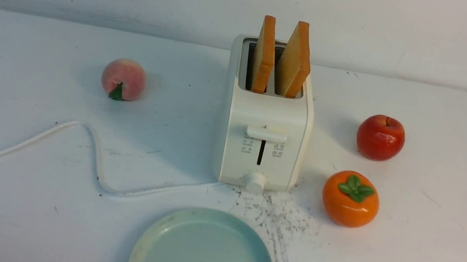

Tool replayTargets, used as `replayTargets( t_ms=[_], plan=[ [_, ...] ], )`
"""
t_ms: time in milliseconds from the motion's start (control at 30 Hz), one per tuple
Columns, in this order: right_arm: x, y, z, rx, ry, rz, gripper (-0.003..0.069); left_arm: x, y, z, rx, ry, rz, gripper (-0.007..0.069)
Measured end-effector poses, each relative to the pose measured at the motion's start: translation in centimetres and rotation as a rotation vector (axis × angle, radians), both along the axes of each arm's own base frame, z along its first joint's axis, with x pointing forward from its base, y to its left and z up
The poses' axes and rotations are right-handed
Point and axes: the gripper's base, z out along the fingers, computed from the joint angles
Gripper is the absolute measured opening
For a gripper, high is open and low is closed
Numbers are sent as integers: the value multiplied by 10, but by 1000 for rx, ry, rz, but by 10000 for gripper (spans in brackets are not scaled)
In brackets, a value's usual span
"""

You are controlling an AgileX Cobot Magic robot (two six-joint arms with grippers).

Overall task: Take toasted bread from bread machine on white table place on plate.
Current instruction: 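Reach for a toast slice standing in the toaster with the left gripper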

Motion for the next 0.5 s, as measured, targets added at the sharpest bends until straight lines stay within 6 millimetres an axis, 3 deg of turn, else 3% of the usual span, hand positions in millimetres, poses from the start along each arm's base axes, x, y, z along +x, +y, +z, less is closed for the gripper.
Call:
replayTargets(
  t_ms=[33,200,300,367,467,500],
  plan=[
    [1,1,4,149,-31,-16,240,-1,2,5,-78,-49,14,162],
    [2,0,17,534,-131,-69,240,-5,13,19,-298,-221,68,162],
    [2,-2,21,603,-169,-87,240,-7,16,24,-347,-281,86,135],
    [2,-4,23,629,-197,-100,240,-9,16,32,-367,-295,74,59],
    [2,-7,26,697,-227,-119,240,-15,14,54,-354,-329,44,-14],
    [1,-7,34,780,-246,-118,240,-21,12,73,-314,-356,19,-14]
  ],
)
